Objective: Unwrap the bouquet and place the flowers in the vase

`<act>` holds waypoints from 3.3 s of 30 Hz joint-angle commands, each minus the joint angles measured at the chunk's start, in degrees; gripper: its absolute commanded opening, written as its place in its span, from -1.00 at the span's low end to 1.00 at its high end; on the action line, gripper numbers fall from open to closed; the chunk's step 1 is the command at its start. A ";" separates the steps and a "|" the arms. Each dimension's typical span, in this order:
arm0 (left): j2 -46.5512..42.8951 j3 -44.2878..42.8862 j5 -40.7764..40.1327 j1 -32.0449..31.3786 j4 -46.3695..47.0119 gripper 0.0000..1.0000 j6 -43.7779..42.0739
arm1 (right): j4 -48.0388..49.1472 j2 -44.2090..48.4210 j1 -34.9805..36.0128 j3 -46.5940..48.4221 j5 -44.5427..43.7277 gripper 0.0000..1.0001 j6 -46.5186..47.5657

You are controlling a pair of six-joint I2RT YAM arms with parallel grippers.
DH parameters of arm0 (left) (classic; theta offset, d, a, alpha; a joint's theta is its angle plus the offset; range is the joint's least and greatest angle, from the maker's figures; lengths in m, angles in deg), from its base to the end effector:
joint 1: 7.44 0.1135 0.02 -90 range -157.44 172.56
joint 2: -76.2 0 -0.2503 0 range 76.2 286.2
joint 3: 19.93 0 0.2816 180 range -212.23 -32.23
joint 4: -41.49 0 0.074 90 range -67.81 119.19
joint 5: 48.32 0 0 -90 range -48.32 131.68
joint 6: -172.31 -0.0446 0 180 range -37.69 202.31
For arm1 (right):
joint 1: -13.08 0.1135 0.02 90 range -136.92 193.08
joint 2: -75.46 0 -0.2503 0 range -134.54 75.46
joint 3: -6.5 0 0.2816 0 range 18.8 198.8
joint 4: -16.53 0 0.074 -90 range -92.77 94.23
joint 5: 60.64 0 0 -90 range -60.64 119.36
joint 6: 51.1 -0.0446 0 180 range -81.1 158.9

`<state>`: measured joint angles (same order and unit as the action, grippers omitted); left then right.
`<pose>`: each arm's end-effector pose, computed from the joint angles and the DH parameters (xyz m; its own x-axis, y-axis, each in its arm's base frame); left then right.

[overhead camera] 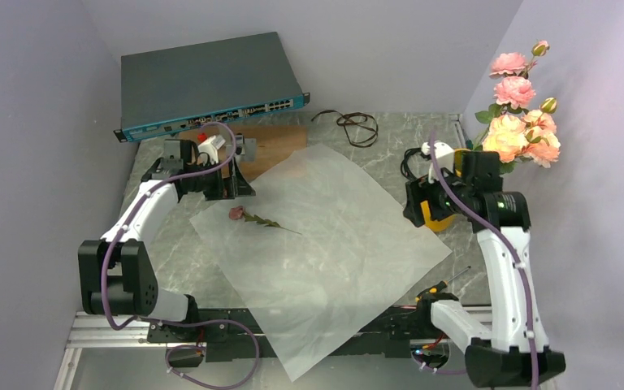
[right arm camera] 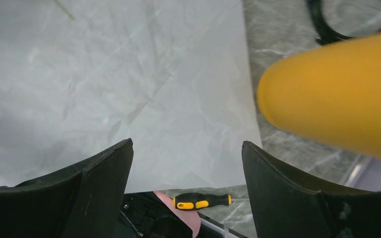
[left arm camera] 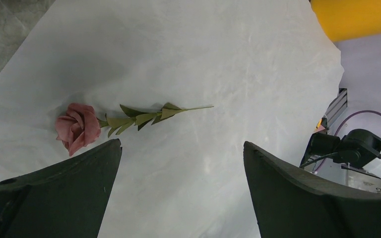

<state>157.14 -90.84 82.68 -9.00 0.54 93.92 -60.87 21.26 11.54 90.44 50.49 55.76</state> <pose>0.3247 -0.0381 0.2280 -0.8480 -0.1288 -0.5141 0.2683 0.7322 -0.6260 0.1963 0.0108 0.3708 -0.6440 -0.2533 -0.7219 -0.4226 0.9044 0.0597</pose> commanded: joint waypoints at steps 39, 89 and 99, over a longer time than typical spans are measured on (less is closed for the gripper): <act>-21.96 13.88 -1.08 23.69 -6.81 0.99 25.84 | 1.70 -81.92 53.76 62.59 -4.31 -0.08 4.74; -16.90 13.96 0.91 24.30 -5.20 0.99 22.13 | 28.43 -68.29 54.82 40.55 -10.55 -1.00 -1.99; -12.23 12.62 2.37 24.28 -4.12 0.99 20.31 | 37.53 -42.88 51.50 24.92 -17.24 -1.00 -8.09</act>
<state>143.31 -75.65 83.00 15.04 -5.51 115.93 -30.14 -30.71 65.44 119.18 37.79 52.03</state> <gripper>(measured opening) 0.994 0.013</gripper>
